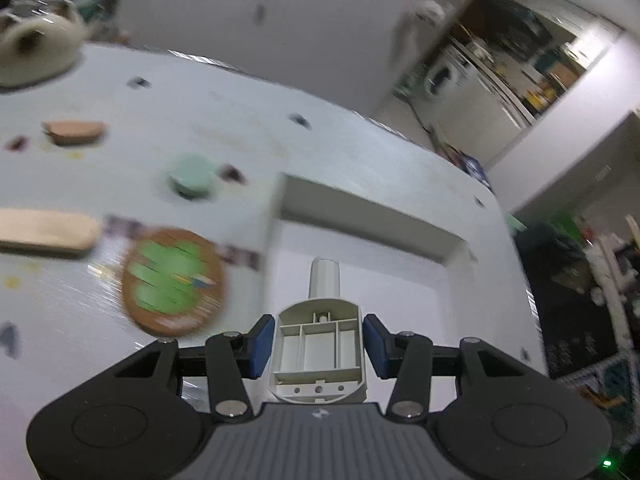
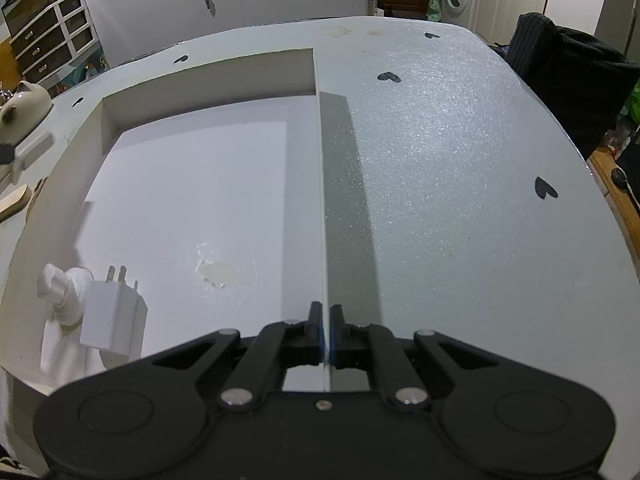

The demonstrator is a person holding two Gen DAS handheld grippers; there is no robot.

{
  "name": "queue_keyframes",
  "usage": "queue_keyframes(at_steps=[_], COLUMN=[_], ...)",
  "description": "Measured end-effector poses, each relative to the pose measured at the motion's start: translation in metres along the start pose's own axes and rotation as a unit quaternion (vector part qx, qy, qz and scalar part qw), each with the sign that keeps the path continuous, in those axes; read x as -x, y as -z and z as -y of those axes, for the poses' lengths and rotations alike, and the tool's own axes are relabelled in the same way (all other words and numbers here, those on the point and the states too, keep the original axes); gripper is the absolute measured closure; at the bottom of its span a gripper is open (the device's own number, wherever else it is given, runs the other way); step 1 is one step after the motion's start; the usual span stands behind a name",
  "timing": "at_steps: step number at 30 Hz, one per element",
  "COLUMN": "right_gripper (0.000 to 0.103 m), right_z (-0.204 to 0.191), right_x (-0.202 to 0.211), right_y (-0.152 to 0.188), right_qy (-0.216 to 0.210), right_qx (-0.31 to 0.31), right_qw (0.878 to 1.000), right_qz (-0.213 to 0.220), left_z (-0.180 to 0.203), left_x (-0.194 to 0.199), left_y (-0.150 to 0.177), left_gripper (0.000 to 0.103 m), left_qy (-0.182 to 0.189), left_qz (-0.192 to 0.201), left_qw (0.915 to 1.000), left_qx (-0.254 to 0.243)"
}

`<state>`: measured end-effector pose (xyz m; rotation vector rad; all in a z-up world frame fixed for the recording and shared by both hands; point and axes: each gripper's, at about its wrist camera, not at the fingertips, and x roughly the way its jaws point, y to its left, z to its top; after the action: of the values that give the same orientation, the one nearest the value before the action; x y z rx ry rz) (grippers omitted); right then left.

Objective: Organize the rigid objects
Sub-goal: 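Carry the grey holder with the left tool into the tray and release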

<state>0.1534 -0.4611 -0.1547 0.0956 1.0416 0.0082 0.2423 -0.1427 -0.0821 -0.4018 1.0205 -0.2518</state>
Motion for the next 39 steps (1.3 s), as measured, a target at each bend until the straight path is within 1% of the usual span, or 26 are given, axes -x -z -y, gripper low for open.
queue_keyframes(at_steps=[3, 7, 10, 13, 15, 17, 20, 30, 33, 35, 36, 37, 39], right_gripper=[0.098, 0.098, 0.098, 0.098, 0.098, 0.098, 0.098, 0.098, 0.098, 0.098, 0.098, 0.098, 0.098], right_z=[-0.001, -0.001, -0.001, -0.001, -0.001, -0.001, -0.001, -0.002, -0.002, -0.002, -0.002, -0.002, -0.002], right_x=[0.0, 0.0, 0.0, 0.0, 0.0, 0.0, -0.001, 0.0, 0.0, 0.0, 0.0, 0.0, 0.0], right_y=[0.0, 0.0, 0.0, 0.0, 0.0, 0.0, 0.0, 0.002, 0.002, 0.002, 0.002, 0.002, 0.002], right_qy=[0.0, 0.0, 0.0, 0.0, 0.001, 0.0, 0.0, -0.001, -0.001, -0.001, -0.001, -0.001, -0.002], right_qx=[-0.001, -0.001, -0.001, -0.001, -0.001, -0.001, -0.001, 0.002, 0.001, 0.001, 0.001, 0.001, 0.001], right_qw=[1.0, 1.0, 1.0, 1.0, 1.0, 1.0, 1.0, 1.0, 1.0, 1.0, 1.0, 1.0, 1.0], right_qz=[0.0, 0.0, 0.0, 0.0, 0.0, 0.0, 0.0, 0.0, 0.0, 0.0, 0.0, 0.0, 0.0], left_z=[0.025, 0.048, 0.065, 0.077, 0.081, 0.084, 0.089, 0.096, 0.097, 0.097, 0.097, 0.097, 0.097], left_x=[-0.017, -0.04, -0.058, -0.075, -0.084, -0.089, -0.094, -0.103, -0.104, -0.103, -0.102, -0.101, -0.096], left_y=[0.011, 0.025, 0.037, 0.047, 0.053, 0.058, 0.063, 0.071, 0.072, 0.071, 0.071, 0.071, 0.069], left_gripper=[0.054, 0.054, 0.054, 0.054, 0.054, 0.054, 0.054, 0.055, 0.053, 0.047, 0.042, 0.038, 0.034], left_qy=[0.026, 0.049, 0.056, 0.049, 0.037, 0.021, 0.008, 0.002, 0.002, 0.004, 0.006, 0.009, 0.018], left_qz=[-0.037, -0.082, -0.115, -0.135, -0.141, -0.14, -0.136, -0.162, -0.165, -0.165, -0.164, -0.162, -0.158], left_qw=[0.999, 0.9953, 0.9917, 0.9893, 0.9889, 0.9895, 0.9903, 0.9865, 0.9861, 0.986, 0.9862, 0.9864, 0.9869], left_qx=[0.003, 0.014, 0.019, 0.024, 0.029, 0.029, 0.026, 0.022, 0.021, 0.023, 0.025, 0.026, 0.027])
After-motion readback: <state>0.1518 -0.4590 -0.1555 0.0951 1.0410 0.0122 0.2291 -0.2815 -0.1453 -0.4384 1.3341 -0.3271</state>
